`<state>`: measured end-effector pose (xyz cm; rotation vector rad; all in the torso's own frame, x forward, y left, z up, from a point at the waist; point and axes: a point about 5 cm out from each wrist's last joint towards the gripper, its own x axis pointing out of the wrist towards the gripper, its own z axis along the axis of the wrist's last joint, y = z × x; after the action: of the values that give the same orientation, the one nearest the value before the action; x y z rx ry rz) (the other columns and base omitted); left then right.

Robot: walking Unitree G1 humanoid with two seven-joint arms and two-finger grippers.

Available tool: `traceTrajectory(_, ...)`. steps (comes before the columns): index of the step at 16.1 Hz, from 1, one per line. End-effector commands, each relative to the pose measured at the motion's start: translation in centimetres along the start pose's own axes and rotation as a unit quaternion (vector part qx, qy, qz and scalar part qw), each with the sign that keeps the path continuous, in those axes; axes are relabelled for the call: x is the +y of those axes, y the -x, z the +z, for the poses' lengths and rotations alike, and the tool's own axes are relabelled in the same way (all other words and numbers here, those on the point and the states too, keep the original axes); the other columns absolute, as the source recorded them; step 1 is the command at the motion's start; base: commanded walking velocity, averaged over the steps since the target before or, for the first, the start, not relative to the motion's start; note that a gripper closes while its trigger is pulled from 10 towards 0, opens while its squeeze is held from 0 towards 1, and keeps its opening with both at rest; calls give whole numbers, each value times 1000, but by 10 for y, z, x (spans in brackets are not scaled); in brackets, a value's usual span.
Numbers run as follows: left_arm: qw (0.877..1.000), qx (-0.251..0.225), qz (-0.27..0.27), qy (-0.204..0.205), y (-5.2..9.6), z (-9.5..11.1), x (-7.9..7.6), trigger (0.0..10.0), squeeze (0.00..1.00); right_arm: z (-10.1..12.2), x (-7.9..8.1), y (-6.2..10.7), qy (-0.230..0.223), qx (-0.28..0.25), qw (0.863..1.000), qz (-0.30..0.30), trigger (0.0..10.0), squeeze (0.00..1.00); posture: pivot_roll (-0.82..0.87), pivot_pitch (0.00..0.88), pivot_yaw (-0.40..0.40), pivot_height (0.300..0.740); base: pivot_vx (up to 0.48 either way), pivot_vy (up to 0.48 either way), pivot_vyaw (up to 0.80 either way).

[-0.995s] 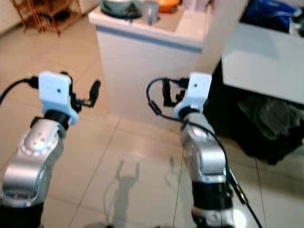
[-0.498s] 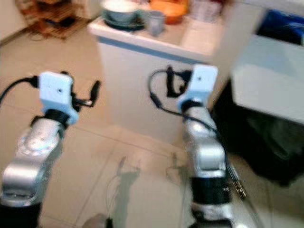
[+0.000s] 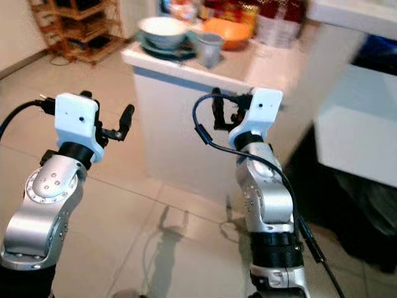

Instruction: Setting the table

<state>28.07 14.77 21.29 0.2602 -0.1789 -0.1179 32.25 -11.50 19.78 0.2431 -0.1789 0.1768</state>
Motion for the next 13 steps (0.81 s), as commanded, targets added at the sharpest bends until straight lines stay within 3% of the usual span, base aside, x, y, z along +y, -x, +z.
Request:
traceTrajectory(1,1000,-11,1,-3,-1,5,1,10000,0,5,4,-1,0,-7,1000,15,10000,0,47,32,-60,740,394,0,0)
traceTrajectory(5,1000,-14,0,-6,-2,6,1,10000,0,6,5,-3,2,-7,1000,21,10000,0,47,31,-60,740,395,0,-464)
traceTrajectory(13,1000,-24,5,-10,-4,12,5,10000,0,17,13,-12,-5,-24,999,45,10000,0,55,32,-66,740,395,0,0)
